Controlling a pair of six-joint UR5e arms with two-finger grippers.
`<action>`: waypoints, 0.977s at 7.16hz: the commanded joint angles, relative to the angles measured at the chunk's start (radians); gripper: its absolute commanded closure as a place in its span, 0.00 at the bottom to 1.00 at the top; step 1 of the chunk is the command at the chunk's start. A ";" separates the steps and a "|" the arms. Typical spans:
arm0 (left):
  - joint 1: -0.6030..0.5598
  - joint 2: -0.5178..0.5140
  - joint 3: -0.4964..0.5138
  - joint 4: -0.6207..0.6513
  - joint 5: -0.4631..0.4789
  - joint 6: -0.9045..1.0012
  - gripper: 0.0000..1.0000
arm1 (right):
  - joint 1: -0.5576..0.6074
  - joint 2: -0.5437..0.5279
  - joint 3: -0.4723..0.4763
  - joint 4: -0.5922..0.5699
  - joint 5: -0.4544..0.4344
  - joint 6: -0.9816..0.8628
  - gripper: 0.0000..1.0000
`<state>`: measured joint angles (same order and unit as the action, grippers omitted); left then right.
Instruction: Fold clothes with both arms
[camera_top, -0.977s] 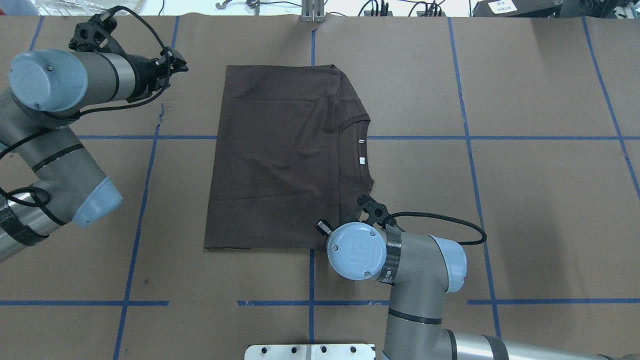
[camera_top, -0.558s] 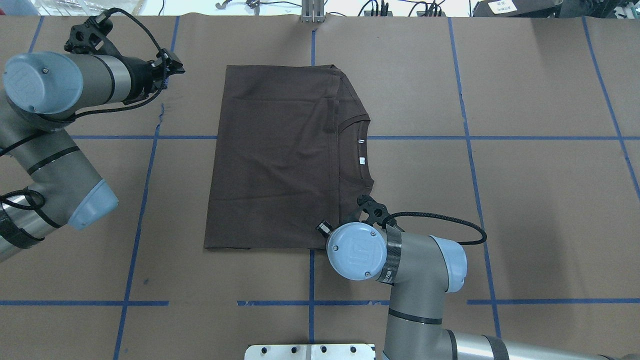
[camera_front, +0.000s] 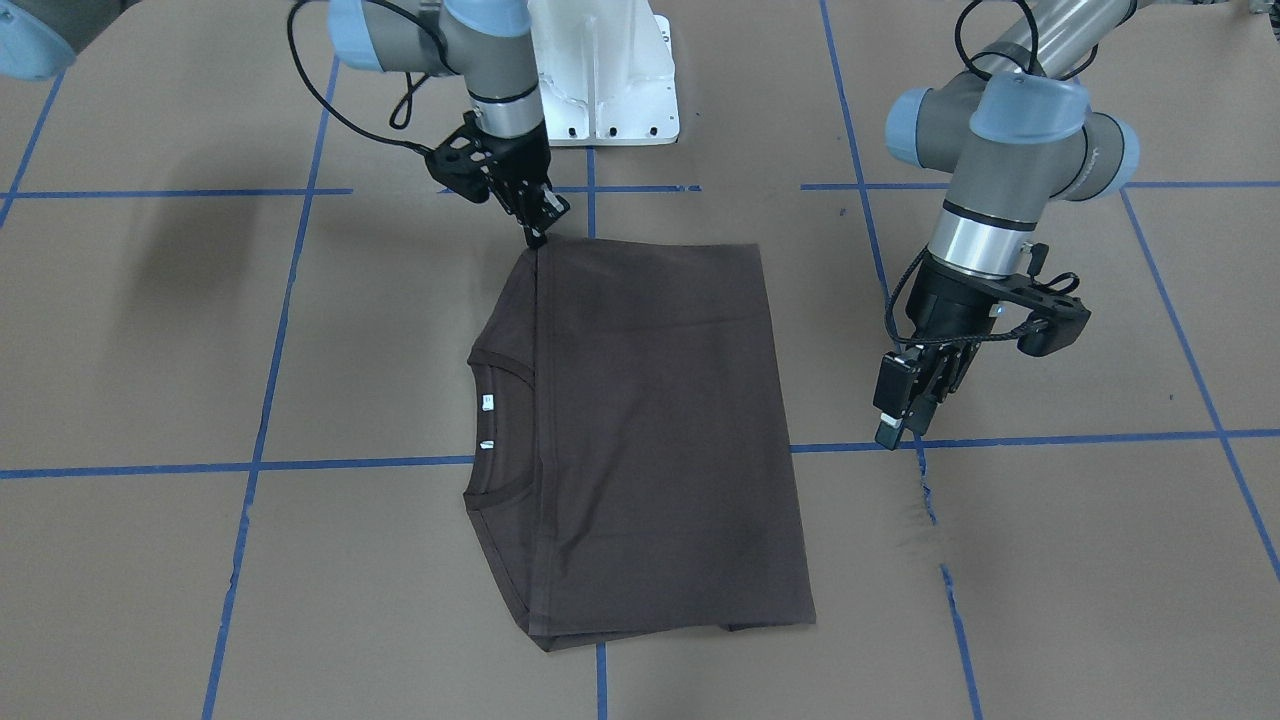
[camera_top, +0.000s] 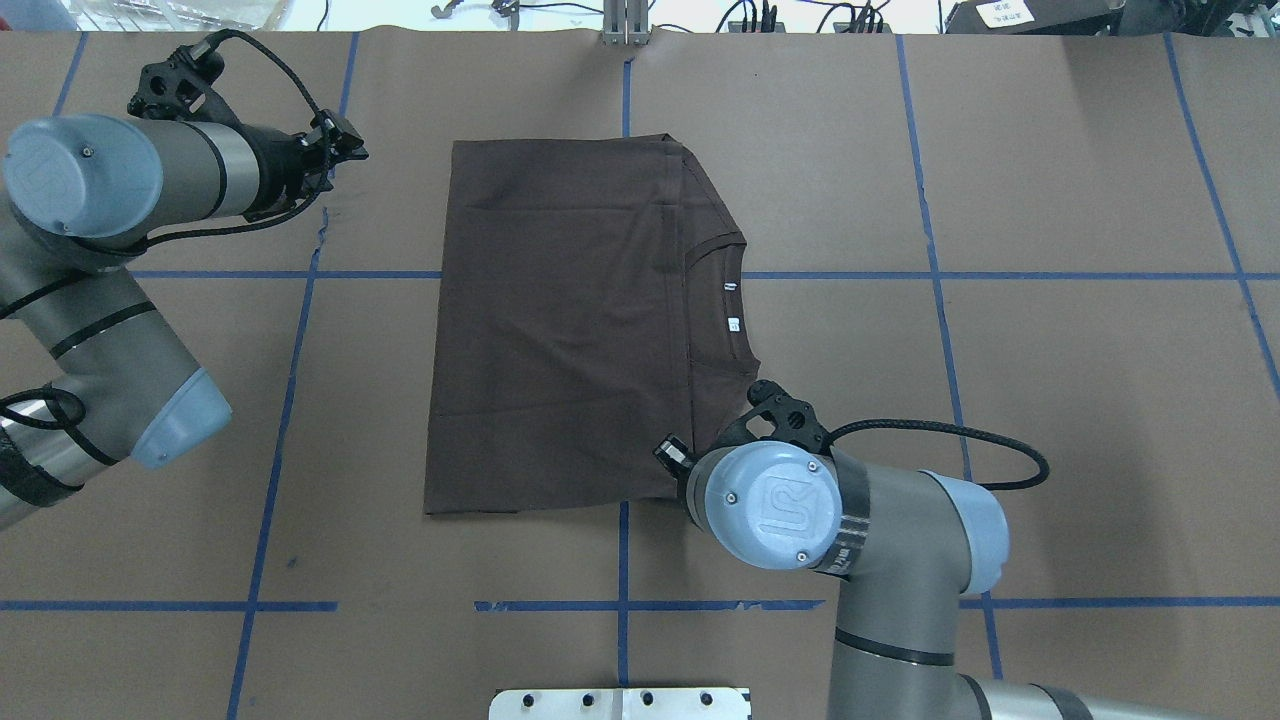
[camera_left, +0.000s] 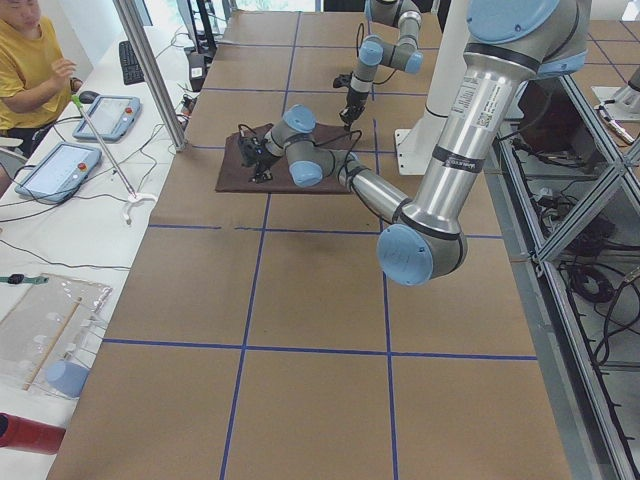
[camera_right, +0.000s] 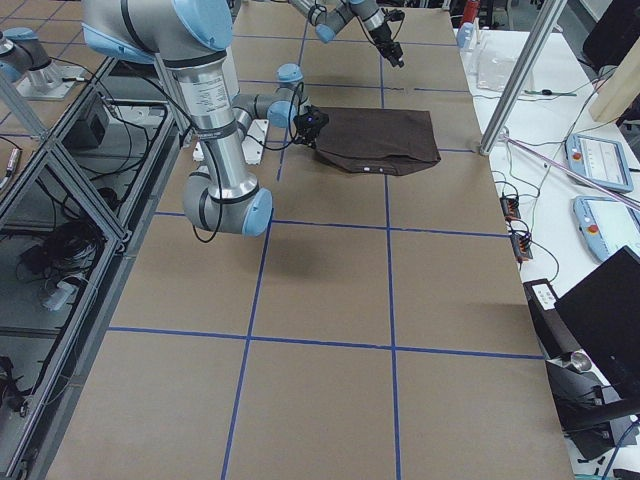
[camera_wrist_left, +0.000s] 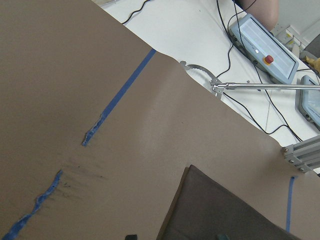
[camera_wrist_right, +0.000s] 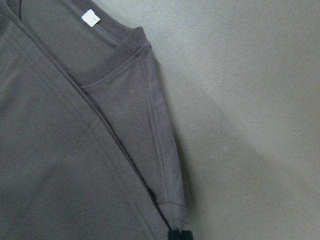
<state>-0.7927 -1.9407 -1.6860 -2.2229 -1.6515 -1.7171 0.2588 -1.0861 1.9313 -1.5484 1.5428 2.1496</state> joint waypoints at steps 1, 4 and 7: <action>0.103 0.002 -0.030 -0.007 -0.048 -0.122 0.39 | -0.021 -0.032 0.141 -0.138 0.000 0.001 1.00; 0.248 0.055 -0.133 0.017 -0.048 -0.209 0.18 | -0.043 -0.041 0.146 -0.148 -0.003 0.001 1.00; 0.441 0.084 -0.191 0.122 -0.034 -0.338 0.00 | -0.047 -0.040 0.146 -0.148 -0.003 0.001 1.00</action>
<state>-0.4265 -1.8695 -1.8417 -2.1569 -1.6902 -2.0185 0.2133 -1.1269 2.0770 -1.6965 1.5402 2.1506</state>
